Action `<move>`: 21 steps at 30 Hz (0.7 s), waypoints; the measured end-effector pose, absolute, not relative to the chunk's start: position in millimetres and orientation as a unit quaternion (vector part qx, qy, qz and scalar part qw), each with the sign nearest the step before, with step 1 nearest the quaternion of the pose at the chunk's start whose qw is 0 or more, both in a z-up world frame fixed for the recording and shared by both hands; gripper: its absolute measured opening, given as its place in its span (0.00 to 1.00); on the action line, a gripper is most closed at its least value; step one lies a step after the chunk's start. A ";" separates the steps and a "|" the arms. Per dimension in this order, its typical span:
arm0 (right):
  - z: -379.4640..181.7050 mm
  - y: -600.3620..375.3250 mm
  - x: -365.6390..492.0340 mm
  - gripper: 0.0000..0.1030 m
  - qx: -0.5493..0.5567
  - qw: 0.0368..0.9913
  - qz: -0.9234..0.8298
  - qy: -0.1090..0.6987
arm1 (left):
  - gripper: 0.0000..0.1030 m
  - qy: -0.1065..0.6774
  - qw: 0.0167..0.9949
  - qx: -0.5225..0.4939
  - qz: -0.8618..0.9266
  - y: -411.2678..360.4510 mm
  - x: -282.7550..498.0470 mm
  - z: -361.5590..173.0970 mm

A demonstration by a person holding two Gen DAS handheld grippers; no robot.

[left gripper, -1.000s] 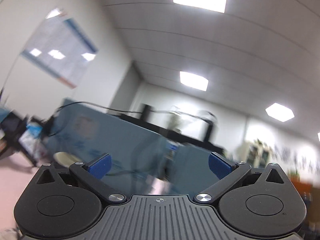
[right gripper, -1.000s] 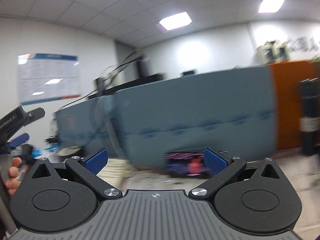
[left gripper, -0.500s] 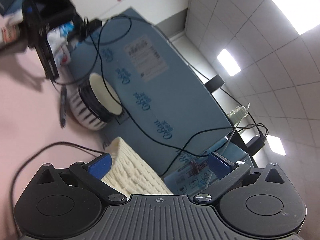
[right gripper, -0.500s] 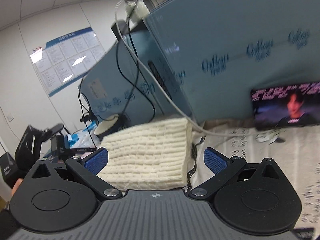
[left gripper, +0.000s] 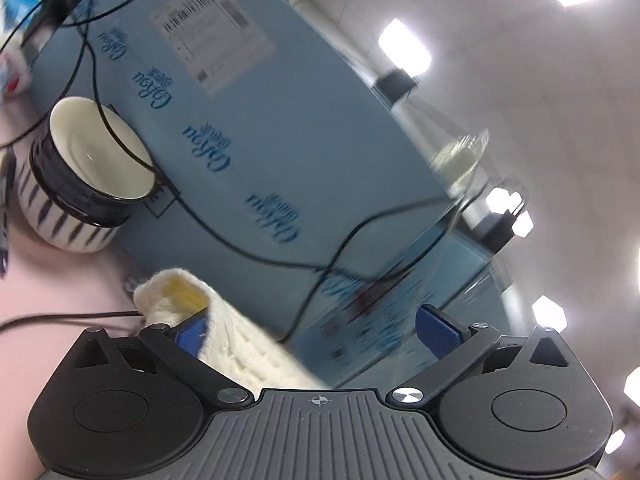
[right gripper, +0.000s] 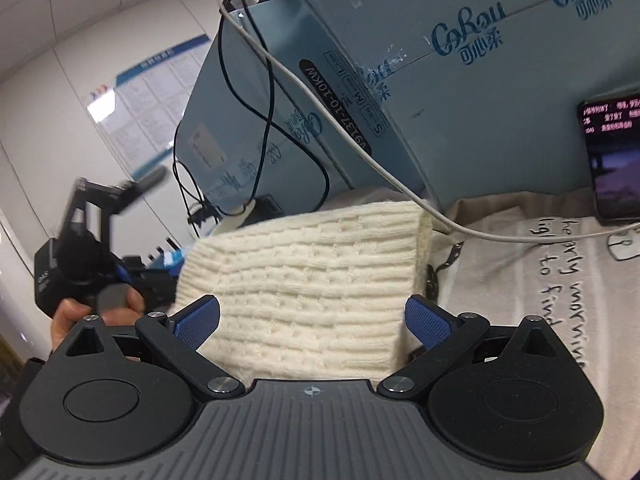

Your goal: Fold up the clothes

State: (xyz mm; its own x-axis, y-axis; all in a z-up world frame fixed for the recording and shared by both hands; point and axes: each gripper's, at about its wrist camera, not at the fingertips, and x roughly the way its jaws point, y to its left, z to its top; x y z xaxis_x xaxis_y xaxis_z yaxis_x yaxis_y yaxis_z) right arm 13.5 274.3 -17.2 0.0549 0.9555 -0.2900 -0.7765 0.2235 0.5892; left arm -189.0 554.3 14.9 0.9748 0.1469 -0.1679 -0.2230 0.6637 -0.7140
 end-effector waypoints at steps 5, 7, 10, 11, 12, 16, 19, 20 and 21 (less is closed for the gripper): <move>-20.9 267.9 20.0 0.98 0.164 0.704 0.607 0.330 | 0.21 0.102 0.942 -0.270 0.170 525.3 -178.1 25.8; -19.1 261.9 22.9 0.98 0.179 0.704 0.603 0.330 | 0.10 0.099 0.952 -0.239 0.164 511.3 -186.2 31.6; -13.9 250.5 27.3 0.98 0.203 0.710 0.588 0.329 | 0.08 0.072 0.966 -0.212 0.130 486.7 -207.0 41.5; -13.0 246.4 29.5 0.98 0.212 0.710 0.584 0.330 | 0.08 0.069 0.971 -0.198 0.115 474.6 -214.9 42.8; -10.5 241.7 31.4 0.98 0.222 0.708 0.583 0.331 | 0.08 0.066 0.975 -0.184 0.101 462.5 -222.8 44.1; -7.1 217.8 39.5 1.00 0.278 0.676 0.578 0.364 | 0.09 0.059 0.989 -0.128 0.044 414.2 -254.5 47.9; -12.3 200.5 44.9 1.00 0.318 0.634 0.579 0.402 | 0.09 0.095 0.992 -0.079 0.020 382.8 -273.4 36.9; -12.5 193.5 45.4 1.00 0.328 0.622 0.579 0.412 | 0.10 0.109 0.992 -0.064 0.015 373.5 -278.3 32.1; -13.8 190.1 43.6 1.00 0.330 0.618 0.579 0.418 | 0.10 0.122 0.991 -0.052 0.011 364.4 -282.6 27.3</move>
